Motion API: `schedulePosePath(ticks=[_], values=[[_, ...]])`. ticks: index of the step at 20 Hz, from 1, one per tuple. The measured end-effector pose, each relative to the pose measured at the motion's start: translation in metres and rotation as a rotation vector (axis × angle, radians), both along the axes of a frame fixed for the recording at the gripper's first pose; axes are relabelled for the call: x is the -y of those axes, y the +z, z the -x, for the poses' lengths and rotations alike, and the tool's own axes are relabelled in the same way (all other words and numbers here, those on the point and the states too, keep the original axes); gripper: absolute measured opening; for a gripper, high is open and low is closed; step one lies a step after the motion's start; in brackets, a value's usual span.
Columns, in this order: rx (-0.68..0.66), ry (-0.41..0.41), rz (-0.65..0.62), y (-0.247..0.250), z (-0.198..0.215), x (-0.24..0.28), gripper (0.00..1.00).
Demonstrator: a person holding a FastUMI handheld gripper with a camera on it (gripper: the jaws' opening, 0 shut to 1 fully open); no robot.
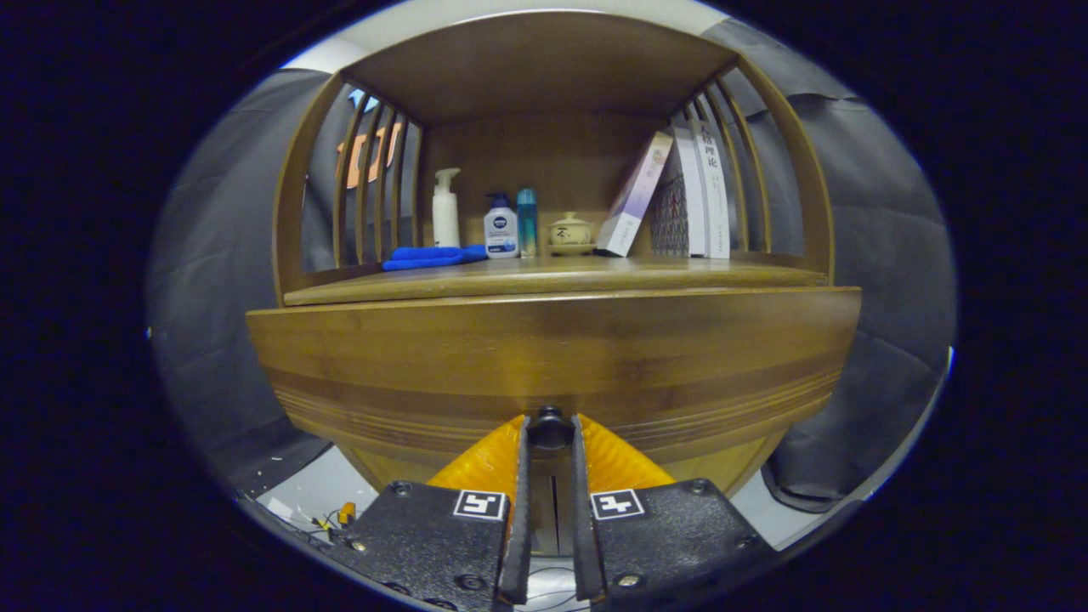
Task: Pull open the drawer, take out the items inside it, and place them on the countertop above the cabinet.
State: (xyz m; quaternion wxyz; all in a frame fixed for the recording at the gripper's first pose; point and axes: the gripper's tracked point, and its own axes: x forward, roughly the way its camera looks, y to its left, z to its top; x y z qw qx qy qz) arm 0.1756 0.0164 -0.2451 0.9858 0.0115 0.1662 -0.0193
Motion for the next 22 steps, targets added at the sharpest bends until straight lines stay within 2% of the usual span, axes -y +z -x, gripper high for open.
schedulePosePath(ticks=[11, 22], values=[[-0.019, 0.036, -0.005, 0.006, 0.074, -0.001, 0.23], [-0.052, 0.052, -0.022, 0.002, 0.127, -0.001, 0.23]])
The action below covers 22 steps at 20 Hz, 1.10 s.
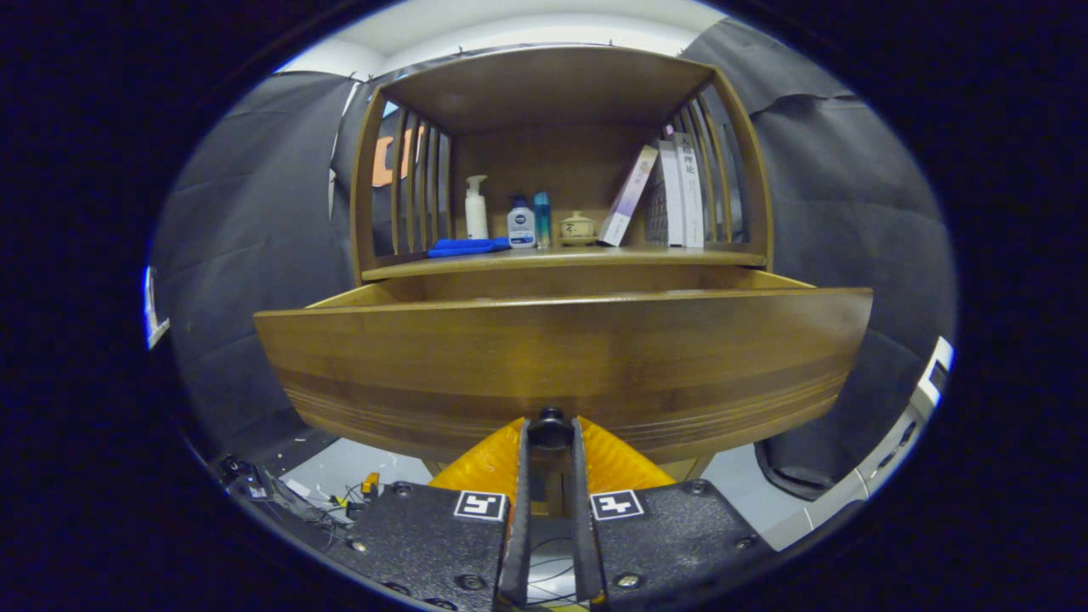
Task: Pull open the drawer, take out the items inside it, and place them on the countertop above the cabinet.
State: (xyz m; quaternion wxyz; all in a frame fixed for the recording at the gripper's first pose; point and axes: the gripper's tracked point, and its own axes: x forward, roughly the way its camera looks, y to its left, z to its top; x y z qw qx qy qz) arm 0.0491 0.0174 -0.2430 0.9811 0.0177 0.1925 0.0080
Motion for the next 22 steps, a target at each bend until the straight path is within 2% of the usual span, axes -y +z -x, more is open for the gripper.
schedulePosePath(ticks=[8, 10, 15, 18, 21, 22], values=[[-0.026, 0.030, 0.007, -0.005, 0.032, 0.000, 0.23], [-0.028, 0.032, 0.055, -0.006, 0.034, 0.002, 0.24], [0.019, -0.001, 0.051, 0.018, 0.043, 0.013, 0.52], [0.090, -0.014, 0.010, 0.065, 0.038, 0.018, 0.68], [0.144, -0.014, 0.021, 0.112, 0.028, 0.022, 0.85], [0.153, -0.017, 0.033, 0.127, 0.021, 0.024, 0.86]])
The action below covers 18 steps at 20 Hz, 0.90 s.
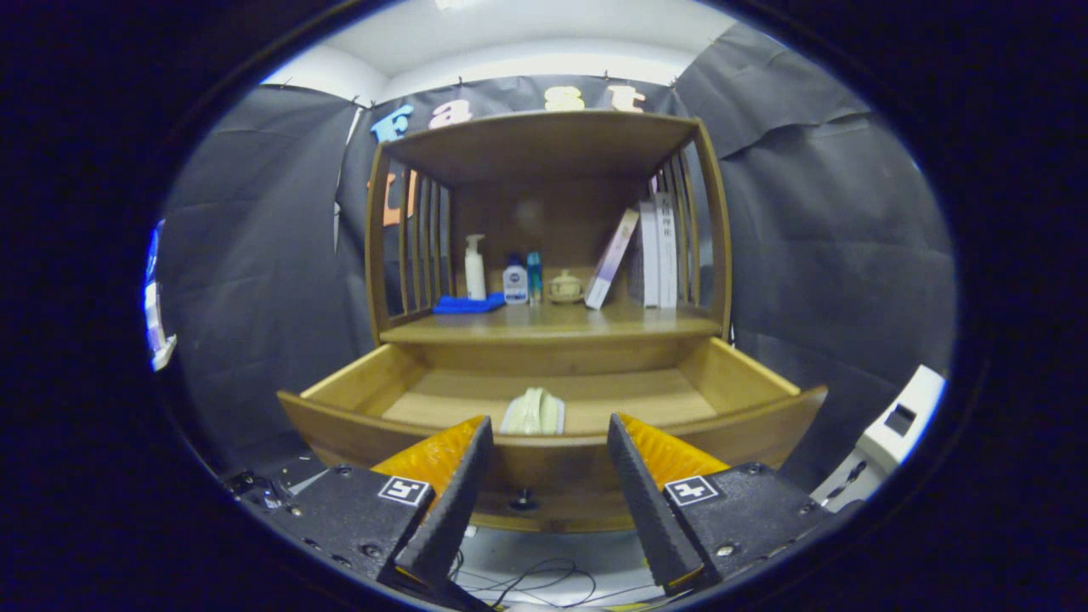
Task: Pull open the drawer, take out the items inside it, and place them on the countertop above the cabinet.
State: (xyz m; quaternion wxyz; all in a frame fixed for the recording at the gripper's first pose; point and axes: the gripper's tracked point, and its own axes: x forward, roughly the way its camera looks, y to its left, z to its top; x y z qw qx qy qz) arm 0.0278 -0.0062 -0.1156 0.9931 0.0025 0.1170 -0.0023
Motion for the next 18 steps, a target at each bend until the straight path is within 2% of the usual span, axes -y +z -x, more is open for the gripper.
schedulePosePath(ticks=[5, 10, 14, 18], values=[[0.043, 0.049, 0.013, 0.074, -0.052, -0.011, 0.93], [-0.036, 0.079, -0.017, 0.109, -0.109, -0.020, 0.98], [-0.190, 0.077, -0.026, 0.092, -0.149, -0.023, 0.99], [-0.407, 0.084, 0.008, 0.041, -0.175, -0.030, 0.99]])
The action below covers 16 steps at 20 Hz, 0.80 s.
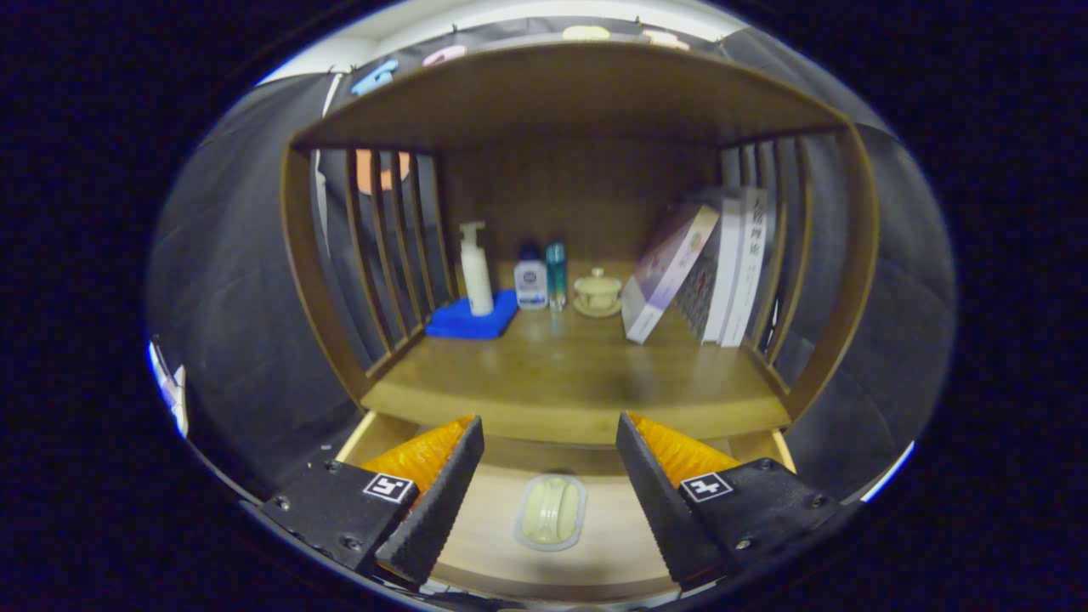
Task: Pull open the drawer, take out the items inside it, and place them on the countertop above the cabinet.
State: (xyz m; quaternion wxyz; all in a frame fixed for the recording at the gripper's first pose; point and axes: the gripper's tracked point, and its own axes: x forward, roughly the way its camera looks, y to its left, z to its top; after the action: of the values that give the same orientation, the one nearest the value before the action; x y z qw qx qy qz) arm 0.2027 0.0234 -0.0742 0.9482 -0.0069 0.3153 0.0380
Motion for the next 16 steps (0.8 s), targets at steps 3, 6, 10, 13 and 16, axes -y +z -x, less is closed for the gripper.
schedulePosePath(ticks=[3, 6, 10, 13, 16], values=[[-0.147, 0.028, 0.050, -0.040, -0.006, -0.004, 0.96], [-0.253, 0.032, 0.045, -0.076, -0.006, -0.011, 0.94], [-0.386, 0.013, 0.050, -0.116, -0.001, -0.009, 0.88], [-0.476, -0.009, 0.028, -0.136, 0.004, -0.009, 0.81], [-0.556, -0.036, -0.001, -0.152, 0.009, -0.007, 0.68]])
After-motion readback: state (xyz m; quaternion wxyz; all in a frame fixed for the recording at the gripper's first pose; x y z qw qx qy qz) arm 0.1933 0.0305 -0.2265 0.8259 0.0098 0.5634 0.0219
